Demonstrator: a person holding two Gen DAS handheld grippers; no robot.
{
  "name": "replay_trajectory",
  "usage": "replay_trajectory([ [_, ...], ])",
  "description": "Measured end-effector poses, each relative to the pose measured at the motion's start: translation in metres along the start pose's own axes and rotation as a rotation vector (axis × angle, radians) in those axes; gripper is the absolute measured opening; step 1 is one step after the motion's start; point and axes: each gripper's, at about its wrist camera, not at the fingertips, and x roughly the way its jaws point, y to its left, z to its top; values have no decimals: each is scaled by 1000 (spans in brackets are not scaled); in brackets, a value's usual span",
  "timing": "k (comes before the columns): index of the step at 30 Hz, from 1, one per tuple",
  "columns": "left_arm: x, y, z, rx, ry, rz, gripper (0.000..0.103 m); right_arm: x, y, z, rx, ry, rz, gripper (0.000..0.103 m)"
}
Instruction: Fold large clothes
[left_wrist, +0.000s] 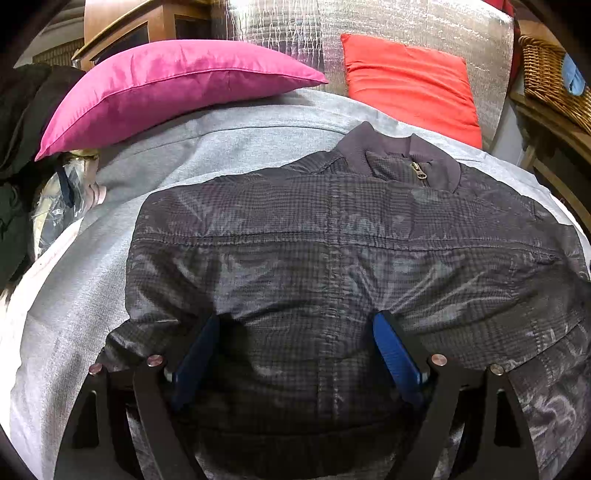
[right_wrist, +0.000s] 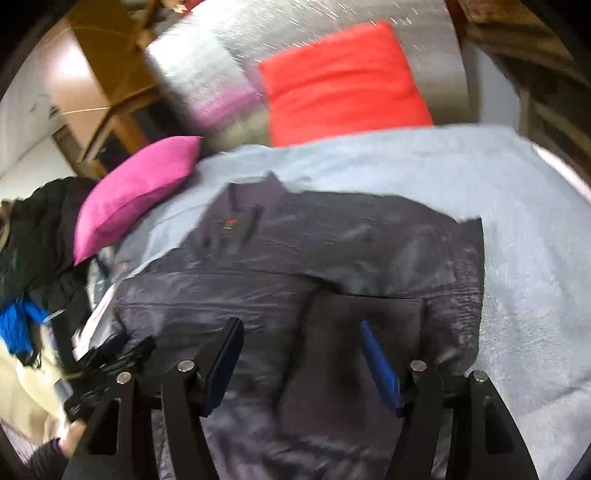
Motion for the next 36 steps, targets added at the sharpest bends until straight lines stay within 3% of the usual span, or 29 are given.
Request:
replay_trajectory([
  [2, 0, 0, 0, 0, -2, 1, 86, 10, 7, -8, -46, 37, -29, 72],
  [4, -1, 0, -1, 2, -5, -1, 87, 31, -2, -19, -56, 128, -100, 73],
  [14, 1, 5, -3, -12, -21, -30, 90, 48, 5, -31, -124, 90, -157, 73],
  [17, -10, 10, 1, 6, 5, -44, 90, 28, 9, -26, -98, 86, -160, 73],
  [20, -51, 37, -6, -26, -11, -96, 90, -29, 9, -28, -57, -16, -97, 73],
  [24, -118, 106, -44, -158, -53, -144, 90, -98, -19, -71, 55, -22, -42, 73],
  [29, -170, 183, -132, -362, 22, -176, 90, -162, -59, -175, 258, 33, 3, 73],
  [32, -186, 203, -184, -469, 81, -212, 90, -178, -63, -227, 327, 68, 22, 73],
  [36, -200, 201, -225, -489, 136, -265, 90, -183, -50, -272, 363, 107, 96, 73],
])
